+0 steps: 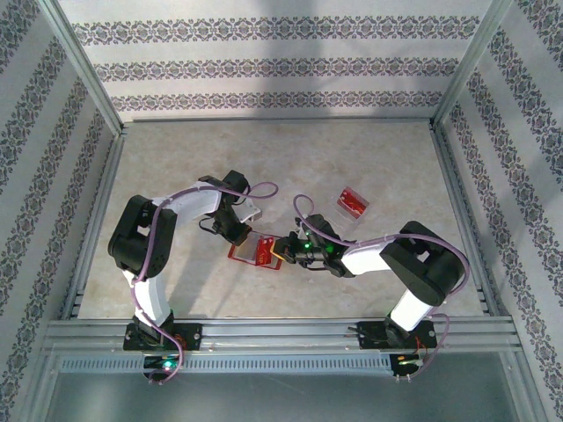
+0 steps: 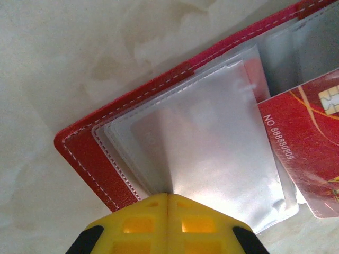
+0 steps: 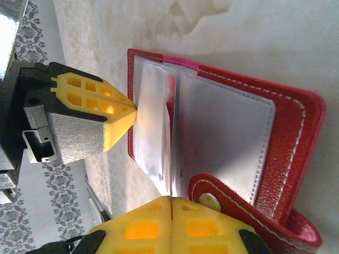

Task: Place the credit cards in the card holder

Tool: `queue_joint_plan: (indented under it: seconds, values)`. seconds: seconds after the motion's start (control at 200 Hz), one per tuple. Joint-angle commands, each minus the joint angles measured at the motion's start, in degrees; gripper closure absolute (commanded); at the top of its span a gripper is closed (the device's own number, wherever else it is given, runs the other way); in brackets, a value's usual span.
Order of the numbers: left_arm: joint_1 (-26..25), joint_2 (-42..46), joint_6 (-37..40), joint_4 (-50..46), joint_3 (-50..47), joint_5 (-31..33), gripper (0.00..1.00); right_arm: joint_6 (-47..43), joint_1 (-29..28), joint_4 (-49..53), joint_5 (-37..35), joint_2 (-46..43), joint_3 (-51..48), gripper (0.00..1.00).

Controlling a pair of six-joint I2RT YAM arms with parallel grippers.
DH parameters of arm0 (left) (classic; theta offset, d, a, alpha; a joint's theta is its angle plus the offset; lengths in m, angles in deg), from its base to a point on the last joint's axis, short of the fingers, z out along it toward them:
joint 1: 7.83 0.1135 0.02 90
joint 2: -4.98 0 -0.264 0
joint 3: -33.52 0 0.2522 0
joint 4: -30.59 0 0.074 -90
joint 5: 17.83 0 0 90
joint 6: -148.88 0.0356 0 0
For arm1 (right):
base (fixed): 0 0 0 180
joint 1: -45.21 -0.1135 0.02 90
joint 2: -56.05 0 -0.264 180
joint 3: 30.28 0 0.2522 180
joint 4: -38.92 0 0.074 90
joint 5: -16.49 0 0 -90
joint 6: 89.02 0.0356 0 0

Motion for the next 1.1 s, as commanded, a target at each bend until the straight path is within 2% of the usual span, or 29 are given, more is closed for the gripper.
queue_joint_plan:
  seconds: [0.0, 0.535, 1.094]
  values:
    - [0.7, -1.5, -0.5, -0.4, 0.1, 1.0, 1.0, -0.9, 0.3, -1.1, -0.7, 0.9, 0.5, 1.0]
    - [0.7, 0.4, -1.2, 0.4, -0.7, 0.6, 1.0, 0.1, -1.5, -4.2, -10.3, 2.5, -1.1, 1.0]
    - [0.7, 0.3, -1.7, 0.6, -1.0, -0.3, 1.0, 3.2, -4.3, -6.9, -12.0, 6.5, -0.7, 1.0]
